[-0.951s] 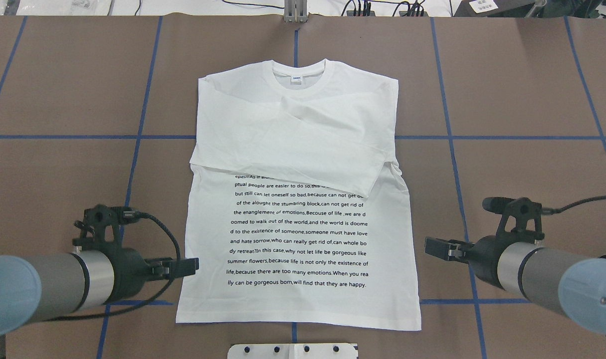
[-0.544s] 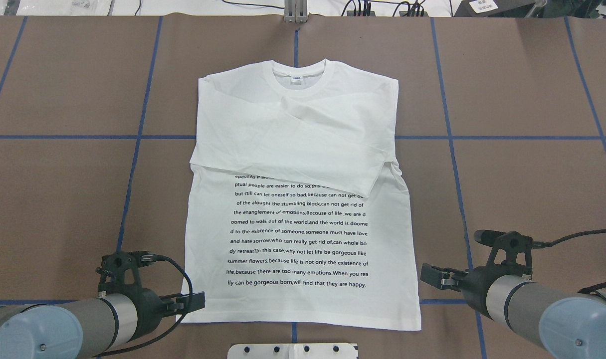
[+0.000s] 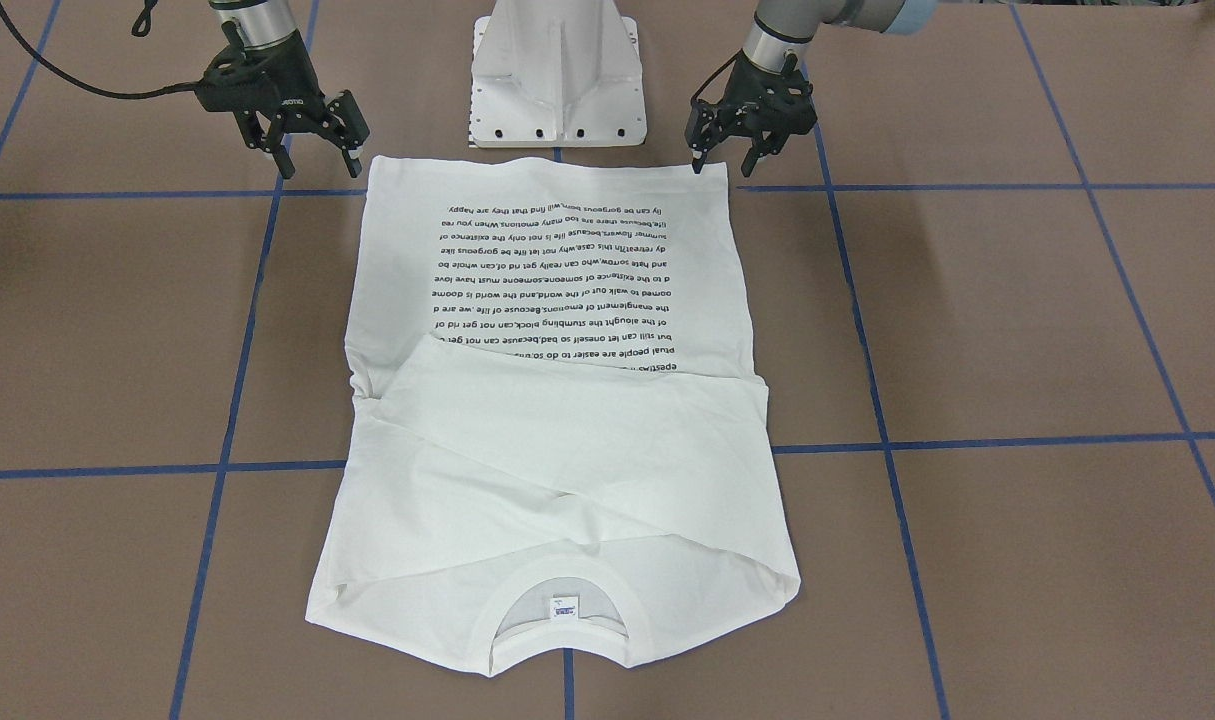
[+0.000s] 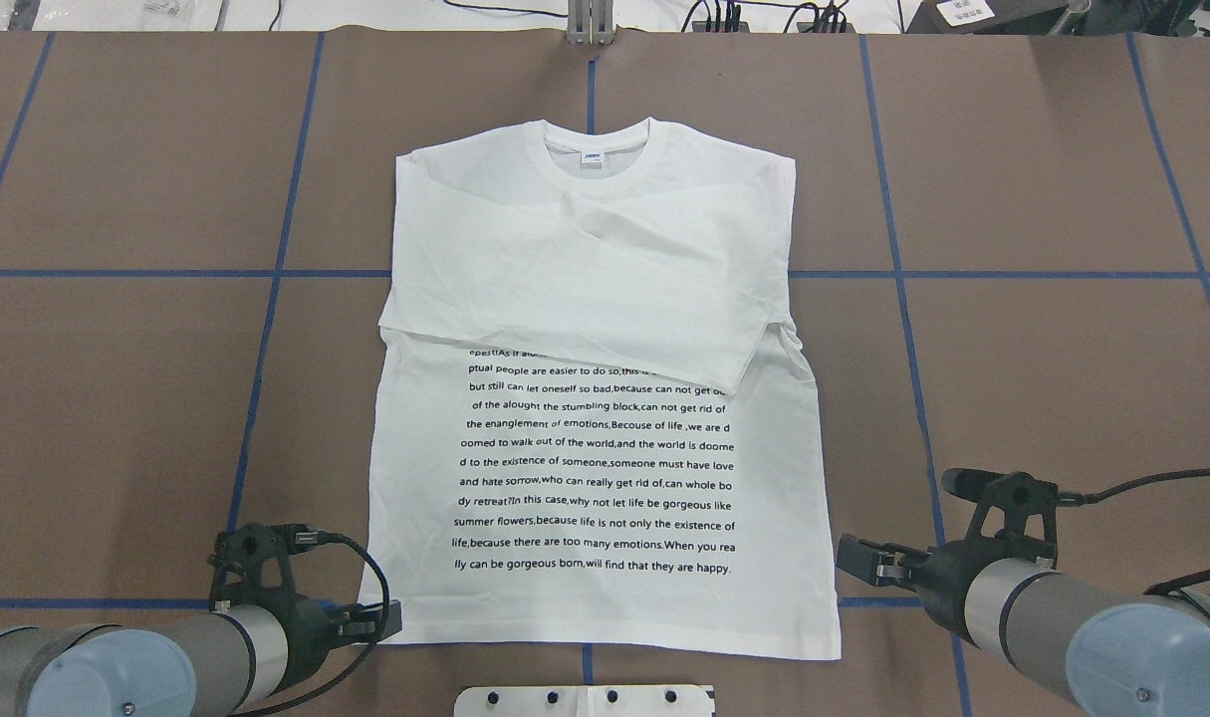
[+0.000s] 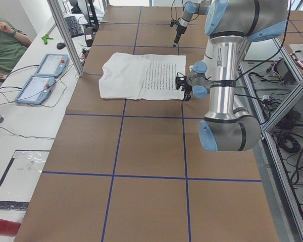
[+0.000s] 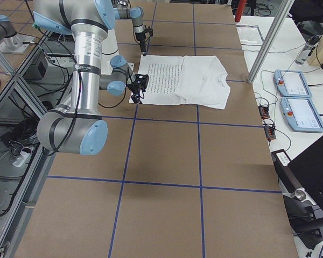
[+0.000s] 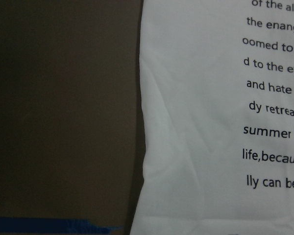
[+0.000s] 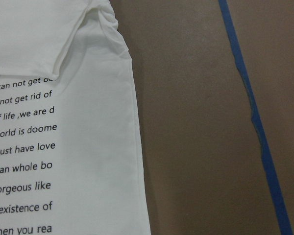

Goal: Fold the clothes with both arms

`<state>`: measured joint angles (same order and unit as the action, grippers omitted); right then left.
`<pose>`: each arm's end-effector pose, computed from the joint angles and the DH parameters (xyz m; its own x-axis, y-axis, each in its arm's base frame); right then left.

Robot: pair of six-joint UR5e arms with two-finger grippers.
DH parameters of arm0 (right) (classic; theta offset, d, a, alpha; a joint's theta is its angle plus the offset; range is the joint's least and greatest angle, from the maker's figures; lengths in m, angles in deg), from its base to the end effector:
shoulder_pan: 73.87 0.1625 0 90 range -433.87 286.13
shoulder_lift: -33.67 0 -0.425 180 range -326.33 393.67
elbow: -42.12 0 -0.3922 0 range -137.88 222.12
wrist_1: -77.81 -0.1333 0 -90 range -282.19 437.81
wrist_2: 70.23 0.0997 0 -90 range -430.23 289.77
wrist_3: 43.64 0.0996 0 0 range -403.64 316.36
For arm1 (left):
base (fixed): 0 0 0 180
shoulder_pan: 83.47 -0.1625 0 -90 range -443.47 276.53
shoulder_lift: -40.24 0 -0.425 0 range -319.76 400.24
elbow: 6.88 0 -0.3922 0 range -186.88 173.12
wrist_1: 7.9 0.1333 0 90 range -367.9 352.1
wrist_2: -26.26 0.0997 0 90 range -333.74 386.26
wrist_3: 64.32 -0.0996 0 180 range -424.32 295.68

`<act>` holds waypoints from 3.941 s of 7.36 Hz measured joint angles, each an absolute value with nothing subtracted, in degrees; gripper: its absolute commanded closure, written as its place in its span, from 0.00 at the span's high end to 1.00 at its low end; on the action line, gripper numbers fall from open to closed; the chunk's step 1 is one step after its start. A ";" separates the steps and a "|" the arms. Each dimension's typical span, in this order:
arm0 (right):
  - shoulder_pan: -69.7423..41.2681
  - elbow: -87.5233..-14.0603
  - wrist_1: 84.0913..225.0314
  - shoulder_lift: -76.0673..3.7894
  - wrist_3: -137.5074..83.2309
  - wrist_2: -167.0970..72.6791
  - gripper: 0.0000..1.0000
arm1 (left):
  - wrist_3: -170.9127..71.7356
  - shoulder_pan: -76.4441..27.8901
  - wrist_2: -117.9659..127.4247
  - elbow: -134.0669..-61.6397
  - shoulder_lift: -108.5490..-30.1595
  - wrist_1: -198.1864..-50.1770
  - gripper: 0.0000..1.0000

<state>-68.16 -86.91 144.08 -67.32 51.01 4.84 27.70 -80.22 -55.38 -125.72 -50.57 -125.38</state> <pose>-0.3846 -0.1982 0.3766 0.5896 0.1377 0.7959 -0.3465 0.9332 0.0952 0.4746 -0.1750 0.3632 0.5353 -0.0653 -0.8422 0.1970 0.9792 0.0493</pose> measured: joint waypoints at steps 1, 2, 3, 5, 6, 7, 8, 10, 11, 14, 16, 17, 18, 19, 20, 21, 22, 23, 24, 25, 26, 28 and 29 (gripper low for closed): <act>-68.20 -86.91 144.08 -67.32 51.02 4.83 1.00 | 27.66 -80.53 -55.43 -125.73 -50.62 -124.92 0.39; -68.22 -86.91 144.08 -67.32 51.02 4.81 1.00 | 27.63 -80.88 -55.52 -125.76 -51.01 -123.84 0.39; -68.27 -86.91 144.08 -67.32 51.02 4.79 1.00 | 27.62 -81.16 -55.60 -125.76 -51.58 -122.87 0.39; -68.31 -86.88 144.08 -67.32 51.02 4.82 1.00 | 27.62 -81.46 -55.64 -125.70 -51.97 -122.03 0.39; -68.33 -86.87 144.09 -67.32 51.02 4.81 1.00 | 27.52 -81.50 -55.65 -125.70 -51.99 -121.69 0.39; -68.33 -86.88 144.08 -67.32 51.02 4.77 1.00 | 27.32 -81.51 -55.65 -125.74 -52.00 -121.05 0.39; -68.33 -86.90 144.08 -67.32 51.02 4.75 1.00 | 26.96 -81.46 -55.65 -125.85 -51.99 -120.42 0.39; -68.33 -86.86 144.09 -67.32 51.02 4.74 1.00 | 26.28 -81.44 -55.67 -126.02 -52.01 -119.95 0.39; -68.33 -86.83 144.08 -67.32 51.02 4.74 1.00 | 26.18 -81.44 -55.71 -126.00 -52.03 -119.90 0.39; -68.33 -86.82 144.08 -67.32 51.02 4.74 1.00 | 25.62 -81.47 -55.74 -125.75 -52.00 -119.72 0.39; -68.33 -86.82 144.08 -67.32 51.02 4.59 1.00 | 25.23 -81.47 -55.79 -125.75 -52.04 -119.63 0.38; -68.33 -86.82 144.08 -67.32 51.02 4.48 1.00 | 25.18 -81.55 -55.81 -125.71 -52.11 -119.62 0.30; -68.33 -86.82 144.09 -67.32 51.02 4.45 1.00 | 25.16 -81.66 -55.84 -125.64 -52.22 -119.59 0.19; -68.33 -86.82 144.08 -67.32 51.02 4.44 1.00 | 25.16 -81.77 -55.88 -125.61 -52.32 -119.57 0.03; -68.33 -86.82 144.09 -67.33 51.02 4.43 1.00 | 25.16 -81.83 -55.89 -125.61 -52.43 -119.59 0.00; -68.36 -86.82 144.08 -67.37 51.02 4.44 1.00 | 25.17 -81.86 -55.86 -125.66 -52.58 -119.60 0.00; -68.46 -86.82 144.08 -67.38 51.04 4.39 1.00 | 25.21 -81.85 -55.82 -125.92 -52.68 -119.63 0.00; -68.78 -86.82 144.08 -67.35 51.28 4.11 0.97 | 25.23 -81.79 -55.78 -126.74 -52.74 -119.65 0.00; -69.88 -86.77 144.12 -67.33 52.53 2.92 0.88 | 25.24 -81.72 -55.75 -128.18 -52.79 -119.63 0.00; -71.90 -86.57 144.23 -67.32 55.25 0.91 0.74 | 25.24 -81.64 -55.76 -129.75 -52.81 -119.62 0.00; -74.10 -86.21 144.85 -67.17 59.29 -0.85 0.70 | 25.24 -81.59 -55.80 -130.95 -53.01 -119.62 0.00; -76.86 -84.83 150.15 -63.39 68.65 -1.90 0.70 | 25.35 -81.49 -55.82 -131.74 -53.68 -119.63 0.00; -77.55 -83.87 154.02 -59.98 71.55 -1.93 0.70 | 25.53 -81.47 -55.83 -131.82 -53.81 -119.67 0.00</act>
